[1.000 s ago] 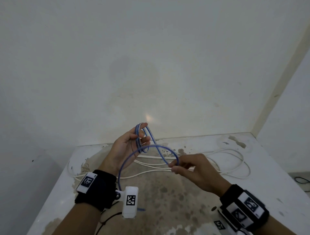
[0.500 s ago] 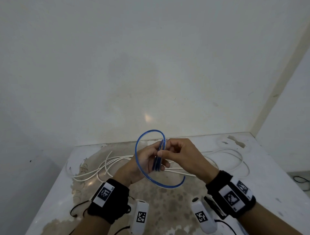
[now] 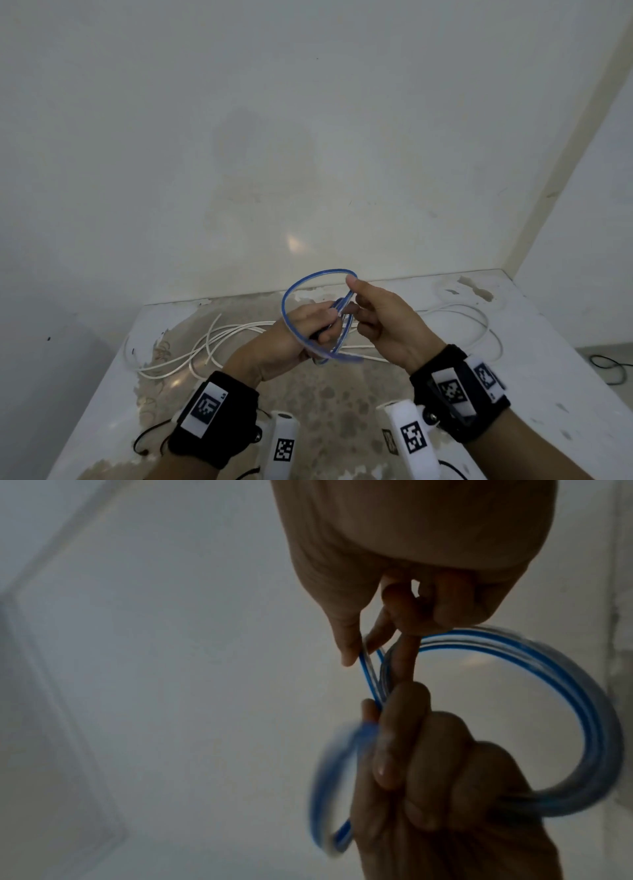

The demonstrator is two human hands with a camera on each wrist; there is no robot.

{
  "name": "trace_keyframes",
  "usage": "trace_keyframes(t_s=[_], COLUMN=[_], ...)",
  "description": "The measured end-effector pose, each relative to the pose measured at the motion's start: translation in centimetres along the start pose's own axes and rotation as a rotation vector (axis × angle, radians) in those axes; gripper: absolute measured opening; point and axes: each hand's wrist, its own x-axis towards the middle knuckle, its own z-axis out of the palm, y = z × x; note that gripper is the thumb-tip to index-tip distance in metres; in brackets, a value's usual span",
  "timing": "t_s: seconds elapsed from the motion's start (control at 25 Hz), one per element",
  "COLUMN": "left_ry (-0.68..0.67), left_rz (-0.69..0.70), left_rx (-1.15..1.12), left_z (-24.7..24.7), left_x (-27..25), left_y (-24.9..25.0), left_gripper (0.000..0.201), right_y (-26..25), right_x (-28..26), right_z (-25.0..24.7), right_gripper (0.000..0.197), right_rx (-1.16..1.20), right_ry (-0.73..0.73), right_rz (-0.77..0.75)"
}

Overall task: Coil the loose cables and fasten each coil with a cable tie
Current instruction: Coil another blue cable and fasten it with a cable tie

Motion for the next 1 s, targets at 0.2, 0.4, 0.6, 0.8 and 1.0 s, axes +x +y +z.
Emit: trace_keyframes(t_s=[0.2,0.4,0.6,0.8,1.0], left_ry=[0.015,0.111,0.134,0.019,-0.038], left_rz=[0.041,0.094,0.042,-0.009,-0.004], left_rx=[-0.002,0.044,-0.197,-0.421,-0.414], left_z=[-0.5,-1.8,-1.7,-2.5,-2.8], left_x=[-0.9,-1.4,-1.1,-0.5,-0.5], left_y=[-0.5,-0.6,0.0,0.8,0.9], left_gripper=[0.035,0.035,0.028,0.032,0.041], right_y=[-0.3,1.4,2.7,3.5,3.2], right_x=[1.8,2.5,1.1,1.1,1.8], right_z=[-2.4,-4.7,-5.2,-4.1,-2.3], right_gripper=[0.021,0.022,0.066,0.056,0.035], right_rx=[0.224,0.114,-0.584,-0.86,-0.693], right_ry=[0.146,0.227,0.017,0.083,-0.288], right_rz=[-0.015,0.059,0.27,-0.443,-0.517])
